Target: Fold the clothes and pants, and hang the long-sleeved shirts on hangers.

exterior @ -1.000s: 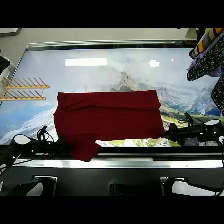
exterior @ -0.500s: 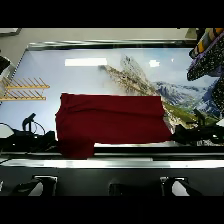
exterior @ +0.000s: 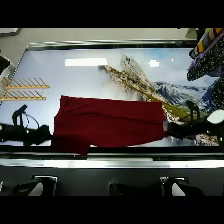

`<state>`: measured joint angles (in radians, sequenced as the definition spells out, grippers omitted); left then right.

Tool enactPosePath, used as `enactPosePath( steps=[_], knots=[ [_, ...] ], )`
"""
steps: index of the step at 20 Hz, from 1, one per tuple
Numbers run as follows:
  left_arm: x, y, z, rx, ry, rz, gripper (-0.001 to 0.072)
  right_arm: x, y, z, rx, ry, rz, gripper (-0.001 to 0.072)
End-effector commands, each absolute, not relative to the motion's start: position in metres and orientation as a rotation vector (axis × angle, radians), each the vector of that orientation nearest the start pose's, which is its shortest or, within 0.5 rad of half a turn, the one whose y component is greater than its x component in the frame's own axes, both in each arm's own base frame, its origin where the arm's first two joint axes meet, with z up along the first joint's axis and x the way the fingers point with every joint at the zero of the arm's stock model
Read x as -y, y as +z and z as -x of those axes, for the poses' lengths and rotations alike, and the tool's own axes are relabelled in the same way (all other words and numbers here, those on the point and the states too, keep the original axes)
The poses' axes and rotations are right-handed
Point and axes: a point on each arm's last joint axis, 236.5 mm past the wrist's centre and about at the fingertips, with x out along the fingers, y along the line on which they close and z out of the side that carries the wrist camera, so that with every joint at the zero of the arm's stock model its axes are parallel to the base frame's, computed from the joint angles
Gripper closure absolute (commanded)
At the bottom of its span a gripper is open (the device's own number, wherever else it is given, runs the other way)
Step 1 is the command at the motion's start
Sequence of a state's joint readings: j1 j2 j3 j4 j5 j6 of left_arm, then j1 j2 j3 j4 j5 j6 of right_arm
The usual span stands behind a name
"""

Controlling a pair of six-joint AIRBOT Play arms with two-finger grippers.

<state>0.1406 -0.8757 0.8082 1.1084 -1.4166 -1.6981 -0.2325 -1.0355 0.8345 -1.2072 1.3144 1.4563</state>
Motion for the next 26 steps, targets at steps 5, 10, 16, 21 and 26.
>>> enactPosePath(
  steps=[5, 10, 16, 21, 26],
  knots=[
    [0.056, 0.028, -0.362, -1.415, -0.18, 0.537, 0.0694, 0.001, -0.01, -0.374, -1.339, 0.052, -0.362, 0.0685],
    [0.057, 0.018, -0.423, -1.429, -0.224, 0.521, 0.0694, 0.002, -0.024, -0.415, -1.325, 0.073, -0.38, 0.0684],
    [0.064, -0.008, -0.47, -1.457, -0.257, 0.496, 0.0694, 0.0, -0.055, -0.436, -1.327, 0.075, -0.429, 0.0684],
    [0.07, -0.035, -0.484, -1.493, -0.262, 0.496, 0.0661, -0.011, -0.07, -0.447, -1.316, 0.097, -0.497, 0.0599],
    [0.045, -0.002, -0.489, -1.457, -0.218, 0.456, 0.0433, 0.026, -0.034, -0.442, -1.326, 0.125, -0.563, 0.0295]
  ],
)
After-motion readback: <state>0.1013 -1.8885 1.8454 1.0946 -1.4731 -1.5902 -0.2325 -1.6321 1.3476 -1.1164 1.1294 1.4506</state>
